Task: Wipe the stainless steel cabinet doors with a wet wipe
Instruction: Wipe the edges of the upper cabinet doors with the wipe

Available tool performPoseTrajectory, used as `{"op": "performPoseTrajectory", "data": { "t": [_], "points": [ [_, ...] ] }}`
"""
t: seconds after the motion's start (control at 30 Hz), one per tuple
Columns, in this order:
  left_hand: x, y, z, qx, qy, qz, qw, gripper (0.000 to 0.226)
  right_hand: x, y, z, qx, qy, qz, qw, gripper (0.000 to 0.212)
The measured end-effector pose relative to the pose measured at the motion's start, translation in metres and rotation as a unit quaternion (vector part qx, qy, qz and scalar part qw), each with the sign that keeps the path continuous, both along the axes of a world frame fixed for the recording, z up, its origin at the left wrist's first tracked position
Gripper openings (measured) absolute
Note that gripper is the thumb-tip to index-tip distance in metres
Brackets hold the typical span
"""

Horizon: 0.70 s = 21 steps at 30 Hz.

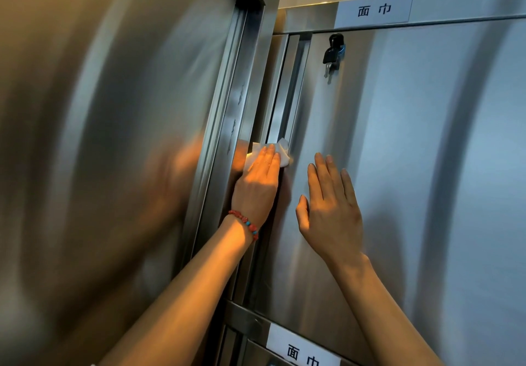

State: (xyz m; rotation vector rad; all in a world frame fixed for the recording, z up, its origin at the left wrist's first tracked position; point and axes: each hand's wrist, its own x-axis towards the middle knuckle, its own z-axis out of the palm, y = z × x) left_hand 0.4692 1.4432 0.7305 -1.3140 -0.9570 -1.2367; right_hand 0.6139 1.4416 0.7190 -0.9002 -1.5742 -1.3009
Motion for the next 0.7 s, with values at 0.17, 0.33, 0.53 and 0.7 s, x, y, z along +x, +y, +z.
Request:
{"op": "performPoseTrajectory", "data": {
  "t": [0.17, 0.33, 0.53, 0.7],
  "points": [
    [0.0, -0.002, -0.009, -0.011, 0.004, 0.006, 1.0, 0.049, -0.001, -0.001, -0.001, -0.001, 0.002, -0.001, 1.0, 0.053],
    [0.002, -0.002, 0.02, -0.005, -0.007, -0.006, 1.0, 0.051, -0.001, -0.001, 0.0, -0.002, 0.004, 0.005, 1.0, 0.053],
    [0.0, 0.004, 0.006, 0.006, -0.008, -0.018, 1.0, 0.048, 0.0, -0.001, 0.0, -0.004, 0.002, 0.004, 1.0, 0.053],
    [-0.001, 0.002, -0.001, 0.004, 0.005, -0.011, 1.0, 0.047, -0.001, -0.001, 0.0, -0.003, 0.004, 0.007, 1.0, 0.053]
  ]
}}
